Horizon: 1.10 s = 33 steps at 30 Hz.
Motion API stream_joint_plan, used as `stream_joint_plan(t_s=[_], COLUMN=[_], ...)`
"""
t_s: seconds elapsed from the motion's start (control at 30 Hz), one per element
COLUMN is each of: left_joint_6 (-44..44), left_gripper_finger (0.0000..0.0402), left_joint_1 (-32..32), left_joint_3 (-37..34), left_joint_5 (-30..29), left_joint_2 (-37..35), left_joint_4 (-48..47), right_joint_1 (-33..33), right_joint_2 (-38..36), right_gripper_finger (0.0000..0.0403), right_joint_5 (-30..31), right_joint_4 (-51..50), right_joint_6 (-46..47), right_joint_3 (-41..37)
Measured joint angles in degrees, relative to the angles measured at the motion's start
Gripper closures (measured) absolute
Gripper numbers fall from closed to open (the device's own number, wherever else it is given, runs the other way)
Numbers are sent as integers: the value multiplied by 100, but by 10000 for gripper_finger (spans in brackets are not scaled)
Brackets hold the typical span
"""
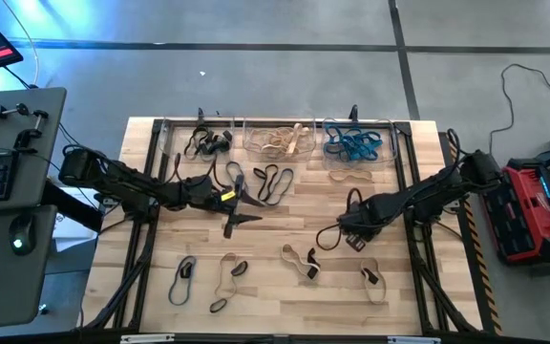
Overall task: Sort rubber bands into baskets
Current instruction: Put the black rubber band into the left transparent bin
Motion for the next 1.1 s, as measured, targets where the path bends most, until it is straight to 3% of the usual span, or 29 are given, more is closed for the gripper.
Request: stream_joint_plan(t_s=[0.13, 0.37, 0.57, 0.8, 1.1], left_joint_6=[-48, 280, 517, 466, 557], left_gripper_finger=[241, 241, 241, 232, 197], left_joint_1=[-11, -141, -348, -581, -597], left_joint_3=[0, 0, 173, 481, 870], left_joint_5=[0, -417, -1404, -1810, -1818], left_joint_2=[0, 0, 1, 2, 2], left_joint_4=[-3, -80, -676, -1112, -1287], right_joint_1=[4, -4, -204, -261, -256], right_joint_2=[0, -26, -26, -11, -11], right_gripper_finger=[394, 400, 401, 402, 402], right_joint_5=[21, 998, 1703, 1862, 1572], right_joint_4=[162, 919, 2955, 4913, 5965], right_joint_6=[-226, -1075, -2445, -3662, -4163], right_joint_3=[9, 712, 978, 977, 977])
